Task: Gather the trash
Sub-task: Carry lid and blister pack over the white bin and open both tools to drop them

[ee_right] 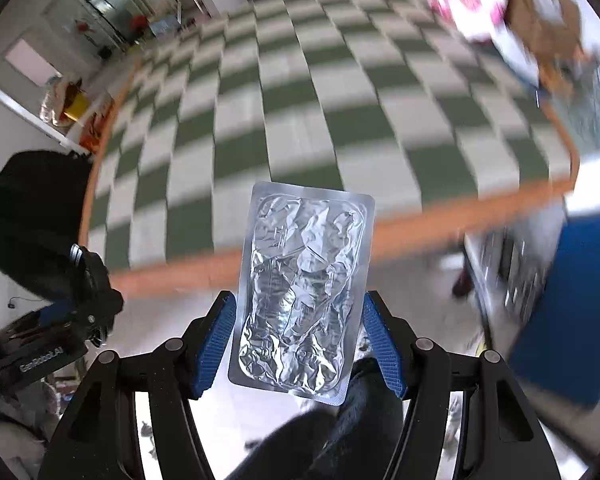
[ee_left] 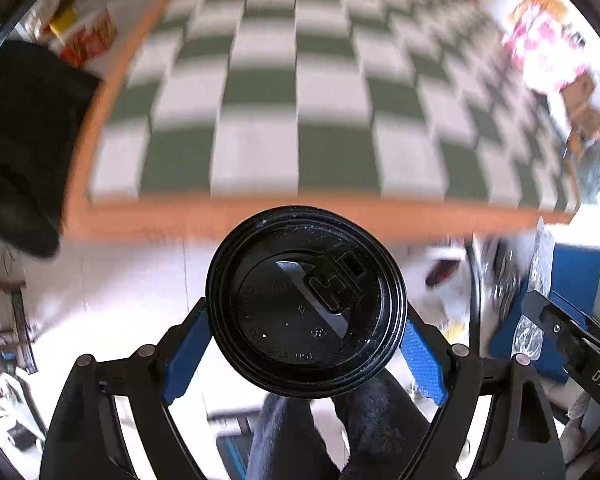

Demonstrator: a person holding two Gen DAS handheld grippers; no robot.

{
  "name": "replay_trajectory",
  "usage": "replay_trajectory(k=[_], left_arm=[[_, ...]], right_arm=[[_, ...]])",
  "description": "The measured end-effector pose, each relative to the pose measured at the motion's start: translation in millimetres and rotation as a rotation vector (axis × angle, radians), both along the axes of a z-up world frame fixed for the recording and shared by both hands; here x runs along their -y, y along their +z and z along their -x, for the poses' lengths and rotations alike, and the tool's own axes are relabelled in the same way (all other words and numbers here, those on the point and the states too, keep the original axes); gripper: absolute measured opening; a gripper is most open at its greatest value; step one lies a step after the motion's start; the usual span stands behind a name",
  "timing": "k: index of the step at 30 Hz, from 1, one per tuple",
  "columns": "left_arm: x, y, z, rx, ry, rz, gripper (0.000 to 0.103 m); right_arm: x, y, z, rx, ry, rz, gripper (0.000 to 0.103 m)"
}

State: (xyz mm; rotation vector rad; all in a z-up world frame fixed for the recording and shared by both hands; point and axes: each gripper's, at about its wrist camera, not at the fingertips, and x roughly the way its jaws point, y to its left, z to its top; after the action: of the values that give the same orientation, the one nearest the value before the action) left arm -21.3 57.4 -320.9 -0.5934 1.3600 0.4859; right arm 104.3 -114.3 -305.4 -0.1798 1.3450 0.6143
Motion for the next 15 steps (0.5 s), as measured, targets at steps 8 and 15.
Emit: replay_trajectory(k=[8, 15], left_arm=[[20.8, -180.5, 28.3, -0.102, 0.108, 0.275, 0.087], [23.8, -335.7, 12.9, -0.148, 0.159, 0.376, 0.094]], right_arm=[[47.4, -153.6, 44.4, -0.204, -0.010, 0.070, 0.067], [45.9, -329.1, 34.5, -0.305, 0.016, 0.088, 0.067]])
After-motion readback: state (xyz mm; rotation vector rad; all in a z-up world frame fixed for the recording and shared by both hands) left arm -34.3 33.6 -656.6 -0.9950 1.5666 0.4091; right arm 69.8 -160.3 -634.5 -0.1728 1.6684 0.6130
